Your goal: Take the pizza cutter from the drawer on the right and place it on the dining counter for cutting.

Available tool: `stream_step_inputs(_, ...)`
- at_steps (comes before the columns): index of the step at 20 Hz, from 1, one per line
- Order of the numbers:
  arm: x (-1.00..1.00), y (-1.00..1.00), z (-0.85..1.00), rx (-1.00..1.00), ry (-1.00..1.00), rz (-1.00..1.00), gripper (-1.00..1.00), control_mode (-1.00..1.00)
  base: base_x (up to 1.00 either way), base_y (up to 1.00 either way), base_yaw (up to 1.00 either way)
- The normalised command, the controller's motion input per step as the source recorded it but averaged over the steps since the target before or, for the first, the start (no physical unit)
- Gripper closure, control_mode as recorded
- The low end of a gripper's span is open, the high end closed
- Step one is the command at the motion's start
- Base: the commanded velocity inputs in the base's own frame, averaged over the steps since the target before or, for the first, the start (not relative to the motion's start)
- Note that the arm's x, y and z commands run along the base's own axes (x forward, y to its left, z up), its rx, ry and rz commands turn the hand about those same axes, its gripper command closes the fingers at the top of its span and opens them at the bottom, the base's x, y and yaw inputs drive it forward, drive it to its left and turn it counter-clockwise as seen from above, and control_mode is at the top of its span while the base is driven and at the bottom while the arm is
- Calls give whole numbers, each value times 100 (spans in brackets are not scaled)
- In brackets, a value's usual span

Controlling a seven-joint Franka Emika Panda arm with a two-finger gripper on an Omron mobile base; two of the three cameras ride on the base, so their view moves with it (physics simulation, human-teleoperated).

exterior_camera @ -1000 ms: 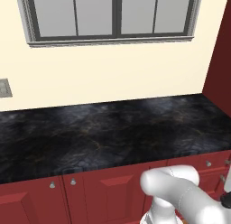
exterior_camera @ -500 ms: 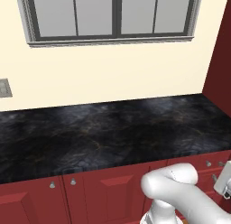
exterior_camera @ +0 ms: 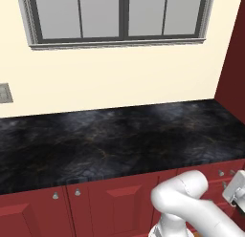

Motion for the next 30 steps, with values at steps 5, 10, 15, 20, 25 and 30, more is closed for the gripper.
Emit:
stream_step_inputs(5,25,-29,-24,0,0,-2,-100,-100,0,0,0)
stream_step_inputs(10,10,0,-39,-2,0,-3,-100,-100,0,0,0)
stream_step_inputs(15,14,2,-36,-1,0,-2,-100,-100,0,0,0)
stream_step_inputs(20,20,-1,-4,0,0,0,-100,-100,0,0,0)
stream_step_inputs(25,21,-7,0,0,0,0,-100,-100,0,0,0)
stream_step_inputs(30,8,-17,0,0,0,0,-100,-100,0,0,0)
